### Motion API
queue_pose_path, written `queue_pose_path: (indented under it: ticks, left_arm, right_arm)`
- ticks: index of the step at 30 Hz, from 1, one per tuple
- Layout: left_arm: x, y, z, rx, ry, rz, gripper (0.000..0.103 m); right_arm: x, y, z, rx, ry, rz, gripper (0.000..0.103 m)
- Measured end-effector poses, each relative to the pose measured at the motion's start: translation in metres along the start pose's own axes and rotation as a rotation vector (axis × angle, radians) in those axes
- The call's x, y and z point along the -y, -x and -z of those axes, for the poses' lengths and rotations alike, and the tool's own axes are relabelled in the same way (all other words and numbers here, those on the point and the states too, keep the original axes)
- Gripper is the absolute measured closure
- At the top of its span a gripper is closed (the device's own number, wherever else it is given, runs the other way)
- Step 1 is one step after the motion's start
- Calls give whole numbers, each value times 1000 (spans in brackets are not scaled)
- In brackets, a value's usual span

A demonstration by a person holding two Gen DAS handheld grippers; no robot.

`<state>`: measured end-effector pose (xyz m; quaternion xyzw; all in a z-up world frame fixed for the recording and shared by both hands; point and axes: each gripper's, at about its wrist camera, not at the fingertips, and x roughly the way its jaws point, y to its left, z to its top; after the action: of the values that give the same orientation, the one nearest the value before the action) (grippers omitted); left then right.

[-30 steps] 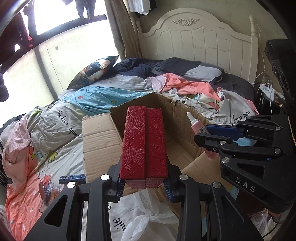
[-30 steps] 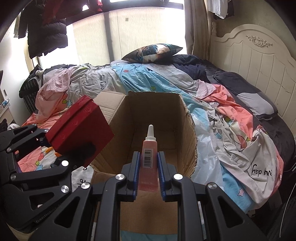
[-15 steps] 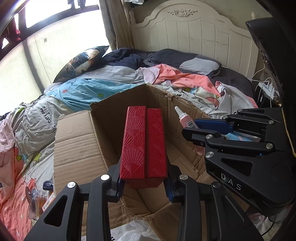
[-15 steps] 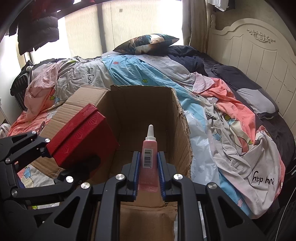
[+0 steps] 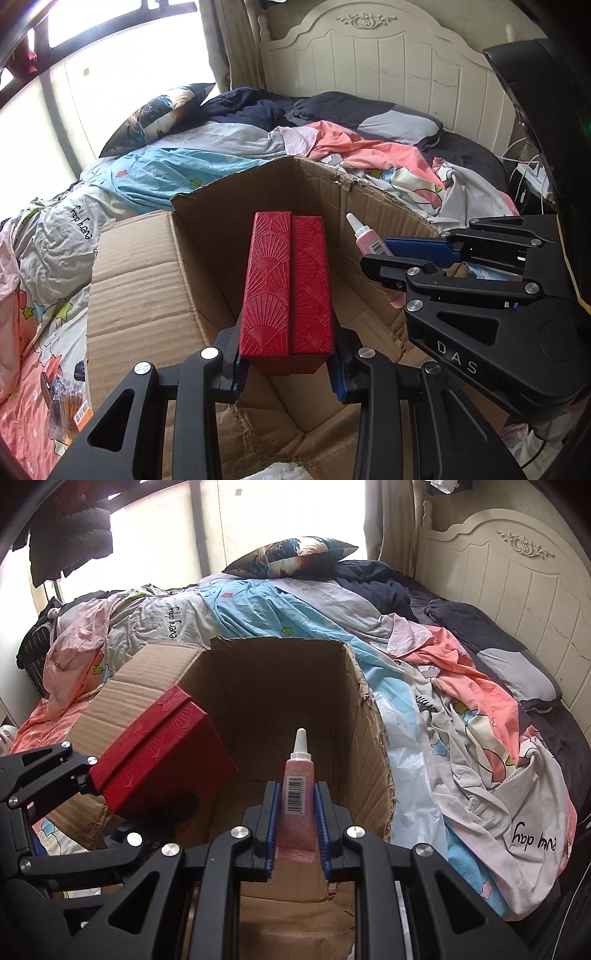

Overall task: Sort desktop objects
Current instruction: 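Open the right tool to drop the pink tube into the cardboard box, then lower the red gift box into the cardboard box and open the left tool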

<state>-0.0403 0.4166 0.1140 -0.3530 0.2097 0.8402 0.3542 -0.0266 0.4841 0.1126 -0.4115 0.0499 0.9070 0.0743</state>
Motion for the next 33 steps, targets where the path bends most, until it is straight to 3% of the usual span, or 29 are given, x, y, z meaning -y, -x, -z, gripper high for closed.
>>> queue_pose_path:
  ticks: [5, 9, 12, 22, 33]
  left_arm:
    - [-2, -2, -1, -5, 6, 6, 68]
    - [-1, -2, -1, -5, 2, 3, 68]
    - [-1, -2, -1, -4, 5, 3, 68]
    - [4, -4, -6, -2, -3, 26, 68]
    - [6, -3, -9, 3, -5, 46, 68]
  right_arm:
    - [0, 1, 1, 1, 13, 18, 85]
    - [0, 4, 2, 14, 13, 64, 66]
    - [1, 6, 3, 20, 20, 90, 58]
    - [9, 11, 9, 8, 21, 116, 56]
    - [18, 13, 10, 8, -21, 76, 56]
